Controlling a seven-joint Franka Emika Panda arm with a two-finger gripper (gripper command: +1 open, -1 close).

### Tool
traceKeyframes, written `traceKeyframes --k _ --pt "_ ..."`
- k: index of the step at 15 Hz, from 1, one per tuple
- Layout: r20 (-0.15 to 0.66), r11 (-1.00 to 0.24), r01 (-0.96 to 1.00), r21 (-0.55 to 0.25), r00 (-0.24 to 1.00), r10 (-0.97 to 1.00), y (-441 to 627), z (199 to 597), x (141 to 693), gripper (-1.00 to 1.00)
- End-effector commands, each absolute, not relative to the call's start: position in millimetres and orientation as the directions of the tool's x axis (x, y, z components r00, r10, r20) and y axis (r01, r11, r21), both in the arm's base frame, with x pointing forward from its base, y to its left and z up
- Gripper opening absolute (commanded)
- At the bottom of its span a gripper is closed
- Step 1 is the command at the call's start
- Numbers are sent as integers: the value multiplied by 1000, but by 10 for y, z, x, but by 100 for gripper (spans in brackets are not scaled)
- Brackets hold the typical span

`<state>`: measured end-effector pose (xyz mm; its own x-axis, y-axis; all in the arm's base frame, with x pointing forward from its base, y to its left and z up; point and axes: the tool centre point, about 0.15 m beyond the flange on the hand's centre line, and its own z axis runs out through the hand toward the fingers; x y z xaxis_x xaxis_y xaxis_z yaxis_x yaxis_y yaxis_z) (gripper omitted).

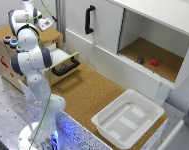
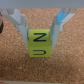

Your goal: Put the yellow block on top of the drawer

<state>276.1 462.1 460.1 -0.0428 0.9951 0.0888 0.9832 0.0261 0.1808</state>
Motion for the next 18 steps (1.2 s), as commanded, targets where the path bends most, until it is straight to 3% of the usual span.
traceKeyframes --k 1,2,9,11,18 --pt "-135 -31 996 80 42 990 4849 4512 2883 -100" --pt "-149 -49 995 82 61 987 4832 4474 2889 100" --pt "-72 -120 991 60 124 990 4650 4708 2948 100" --pt "-35 -214 977 4 214 976 4612 4920 3052 100" --pt "-35 -214 977 4 214 976 4612 4920 3052 100"
